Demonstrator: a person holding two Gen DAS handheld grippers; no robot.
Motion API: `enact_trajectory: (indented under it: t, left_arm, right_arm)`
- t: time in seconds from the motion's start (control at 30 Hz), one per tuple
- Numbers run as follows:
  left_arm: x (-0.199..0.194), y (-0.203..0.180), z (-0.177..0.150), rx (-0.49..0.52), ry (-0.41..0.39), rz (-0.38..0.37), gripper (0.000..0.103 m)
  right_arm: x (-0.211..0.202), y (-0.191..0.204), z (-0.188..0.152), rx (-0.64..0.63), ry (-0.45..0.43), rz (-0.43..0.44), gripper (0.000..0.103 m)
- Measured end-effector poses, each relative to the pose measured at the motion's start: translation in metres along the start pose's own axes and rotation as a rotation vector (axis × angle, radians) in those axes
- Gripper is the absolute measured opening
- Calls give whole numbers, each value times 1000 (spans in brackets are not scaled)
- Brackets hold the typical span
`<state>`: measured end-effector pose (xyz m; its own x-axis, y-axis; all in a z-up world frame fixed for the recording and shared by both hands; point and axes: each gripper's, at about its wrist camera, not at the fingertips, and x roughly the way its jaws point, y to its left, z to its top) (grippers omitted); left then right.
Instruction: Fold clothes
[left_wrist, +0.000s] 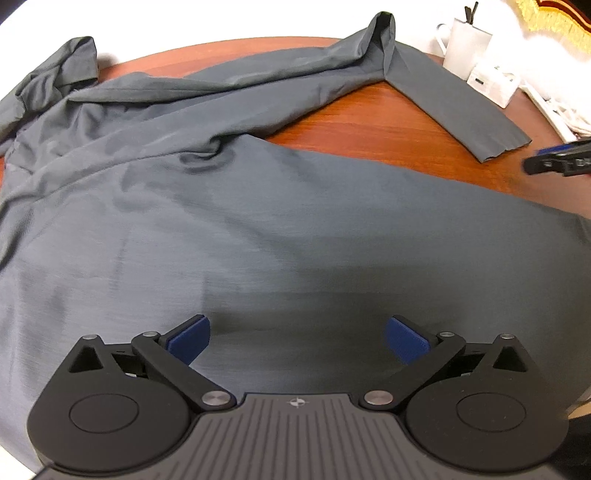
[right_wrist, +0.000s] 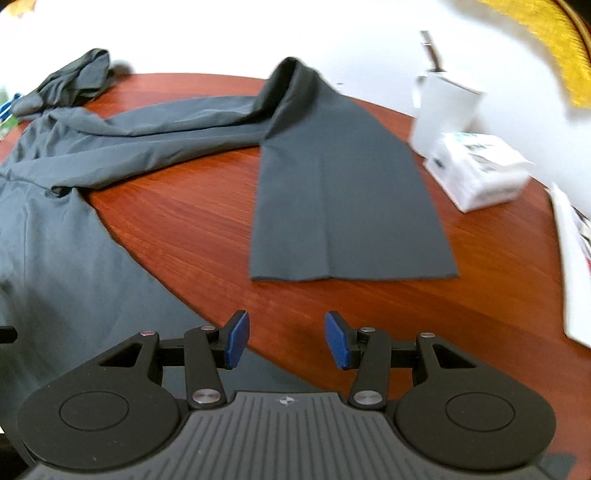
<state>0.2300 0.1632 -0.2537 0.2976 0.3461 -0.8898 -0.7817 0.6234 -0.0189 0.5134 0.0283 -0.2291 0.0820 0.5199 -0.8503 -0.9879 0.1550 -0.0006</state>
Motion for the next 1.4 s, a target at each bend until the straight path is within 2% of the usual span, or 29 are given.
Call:
enact_trajectory:
  t: [0.13, 0.3, 0.47, 0.6, 0.63, 0.67, 0.73, 1.0, 1.4]
  left_arm:
    - [10, -11, -4, 9, 44, 0, 103]
    - [14, -25, -7, 35, 42, 40, 103]
    - [13, -29, -9, -2, 50, 56, 103]
    - [11, -30, -11, -14, 49, 60, 103]
    - [11, -30, -11, -17, 48, 61, 103]
    - [11, -30, -11, -17, 51, 61, 103]
    - [12, -29, -9, -18, 57, 60, 103]
    - [12, -29, -11, -16, 48, 59, 103]
    - [10, -26, -12, -4, 42, 53, 103]
  right_arm:
    - [16, 5, 10, -57, 0, 24, 51]
    - [37, 10, 19, -118, 15, 58, 47]
    - [49, 10, 21, -132, 33, 67, 30]
    - [51, 4, 20, -115, 33, 79, 21]
    - [51, 2, 20, -109, 31, 83, 16]
    - [50, 1, 20, -108, 31, 83, 6]
    - [49, -2, 19, -108, 31, 80, 3]
    - [23, -30, 10, -62, -9, 34, 1]
    - [-73, -64, 17, -4, -212, 30, 1]
